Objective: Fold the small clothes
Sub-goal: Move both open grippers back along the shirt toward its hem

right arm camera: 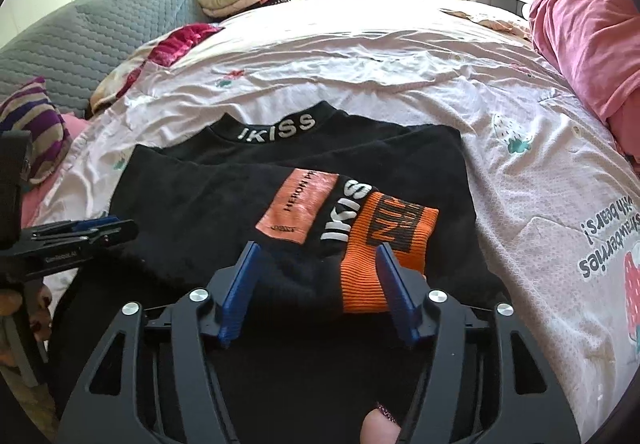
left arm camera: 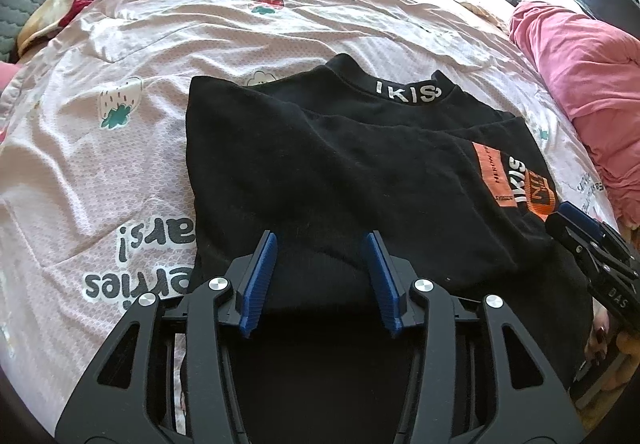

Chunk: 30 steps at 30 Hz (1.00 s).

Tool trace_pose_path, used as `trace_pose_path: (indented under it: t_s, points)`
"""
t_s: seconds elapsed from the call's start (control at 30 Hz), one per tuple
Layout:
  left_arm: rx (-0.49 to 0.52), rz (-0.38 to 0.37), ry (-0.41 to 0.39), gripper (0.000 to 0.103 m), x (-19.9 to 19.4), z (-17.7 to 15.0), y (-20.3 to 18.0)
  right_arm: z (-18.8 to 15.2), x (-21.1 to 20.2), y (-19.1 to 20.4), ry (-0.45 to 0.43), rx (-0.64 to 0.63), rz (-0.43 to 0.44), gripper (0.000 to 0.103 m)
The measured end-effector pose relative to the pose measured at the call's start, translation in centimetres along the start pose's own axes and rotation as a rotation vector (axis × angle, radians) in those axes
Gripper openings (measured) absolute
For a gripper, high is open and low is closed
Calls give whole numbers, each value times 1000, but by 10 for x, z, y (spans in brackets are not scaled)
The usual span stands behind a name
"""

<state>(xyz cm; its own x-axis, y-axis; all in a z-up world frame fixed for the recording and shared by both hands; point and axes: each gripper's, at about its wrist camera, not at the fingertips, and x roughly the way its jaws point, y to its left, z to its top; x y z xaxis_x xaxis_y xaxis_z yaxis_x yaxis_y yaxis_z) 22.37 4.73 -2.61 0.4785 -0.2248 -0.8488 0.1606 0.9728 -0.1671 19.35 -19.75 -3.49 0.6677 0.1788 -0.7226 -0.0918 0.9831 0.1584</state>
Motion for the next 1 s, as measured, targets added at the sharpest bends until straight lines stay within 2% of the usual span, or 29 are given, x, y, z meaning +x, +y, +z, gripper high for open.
trace_pose_path:
  t_s: [0.13, 0.33, 0.37, 0.4, 0.5, 0.6, 0.7, 0.77, 0.9, 1.0]
  points:
    - [-4, -1, -9, 42, -5, -1, 0, 1, -8, 1, -18, 5, 4, 75]
    - [4, -2, -23, 43, -13, -1, -3, 2, -19, 1, -41, 15, 9, 83]
    - [4, -3, -29, 46, -16, -2, -3, 2, -21, 1, -44, 16, 10, 84]
    - [6, -2, -34, 55, -18, -2, -3, 2, -23, 1, -48, 17, 8, 85]
    - [12, -3, -53, 58, -26, -4, -5, 1, -31, 1, -62, 16, 7, 89]
    - [8, -11, -76, 69, -35, -6, -4, 0, -41, 1, -79, 16, 8, 91]
    - [10, -22, -96, 73, -45, -9, -5, -1, -51, -1, -98, 23, 8, 92]
    - [2, -28, -113, 82, -53, -11, -6, -2, -60, -3, -112, 33, 7, 92]
    - [5, -40, -142, 84, -66, -13, -10, -1, -73, -5, -136, 49, 12, 93]
    - [13, -25, -160, 93, -74, -15, -12, -1, -83, -3, -149, 46, 13, 93]
